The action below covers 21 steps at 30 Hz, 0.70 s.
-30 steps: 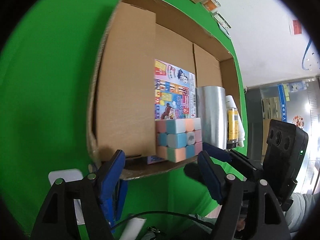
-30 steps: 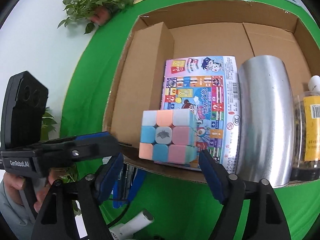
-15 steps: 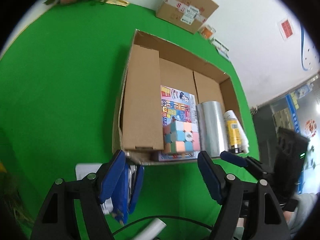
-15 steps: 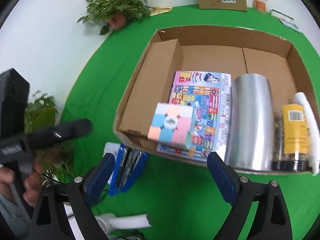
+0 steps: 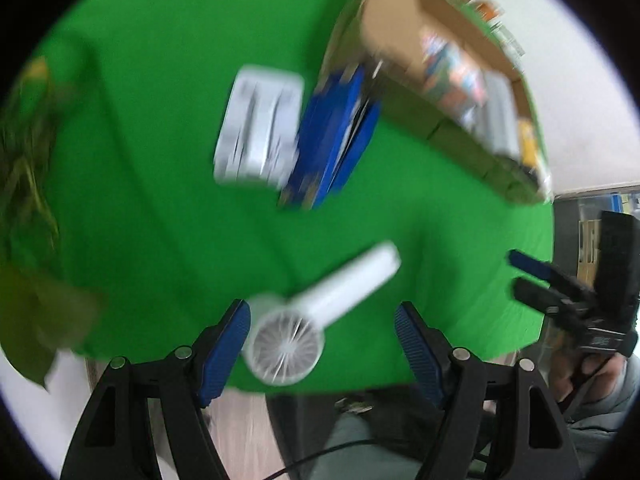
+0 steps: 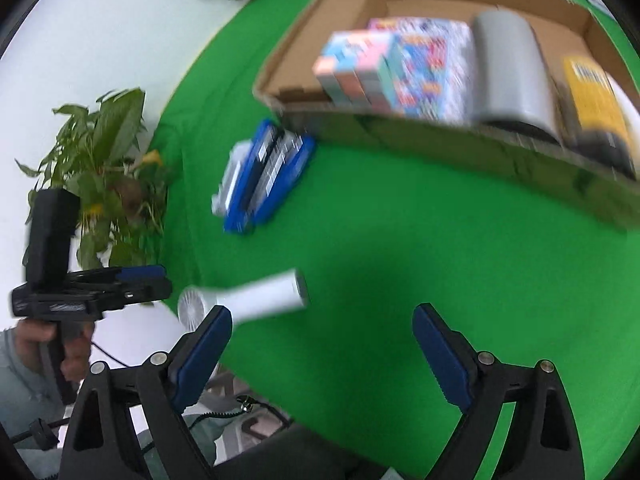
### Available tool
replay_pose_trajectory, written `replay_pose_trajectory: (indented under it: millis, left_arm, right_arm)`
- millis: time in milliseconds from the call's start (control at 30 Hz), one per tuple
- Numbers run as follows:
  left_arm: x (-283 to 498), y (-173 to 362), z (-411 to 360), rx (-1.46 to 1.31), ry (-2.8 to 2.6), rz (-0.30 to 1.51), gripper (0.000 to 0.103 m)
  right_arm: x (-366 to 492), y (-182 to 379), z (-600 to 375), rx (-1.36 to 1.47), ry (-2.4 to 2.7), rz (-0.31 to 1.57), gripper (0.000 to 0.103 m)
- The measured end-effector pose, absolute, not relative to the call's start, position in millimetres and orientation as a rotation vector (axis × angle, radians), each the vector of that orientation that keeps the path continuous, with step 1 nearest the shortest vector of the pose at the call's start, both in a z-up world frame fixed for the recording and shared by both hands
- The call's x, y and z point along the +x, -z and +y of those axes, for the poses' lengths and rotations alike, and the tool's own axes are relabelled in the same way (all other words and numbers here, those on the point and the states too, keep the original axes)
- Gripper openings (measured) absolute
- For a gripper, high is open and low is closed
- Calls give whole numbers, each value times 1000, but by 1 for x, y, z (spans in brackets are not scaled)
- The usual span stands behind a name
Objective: Organize rigid objects
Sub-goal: 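Move the right gripper to the white handheld fan and grasp its handle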
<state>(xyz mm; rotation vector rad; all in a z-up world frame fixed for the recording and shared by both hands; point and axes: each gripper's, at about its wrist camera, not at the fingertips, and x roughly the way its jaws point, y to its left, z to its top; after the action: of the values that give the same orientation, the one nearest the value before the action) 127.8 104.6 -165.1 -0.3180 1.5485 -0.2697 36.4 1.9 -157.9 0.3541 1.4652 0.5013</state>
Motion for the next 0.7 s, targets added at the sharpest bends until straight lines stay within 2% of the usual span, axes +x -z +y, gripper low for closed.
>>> replay_pose_trajectory:
  millis: [233, 400, 600, 700]
  left_arm:
    - [119, 209, 91, -318, 225, 1629, 74]
    - [119, 208, 53, -392, 343, 1664, 74]
    - [136, 216, -4, -637, 605, 1706, 73]
    - [156, 212, -10, -647, 686, 1687, 74]
  right_arm:
    - [-7, 162, -42, 406, -442, 1492, 89]
    - [-22, 161, -63, 437, -376, 1488, 89]
    - [-29, 165, -57, 492, -298, 1502, 89]
    - [-35, 162, -46, 441, -273, 1493, 89]
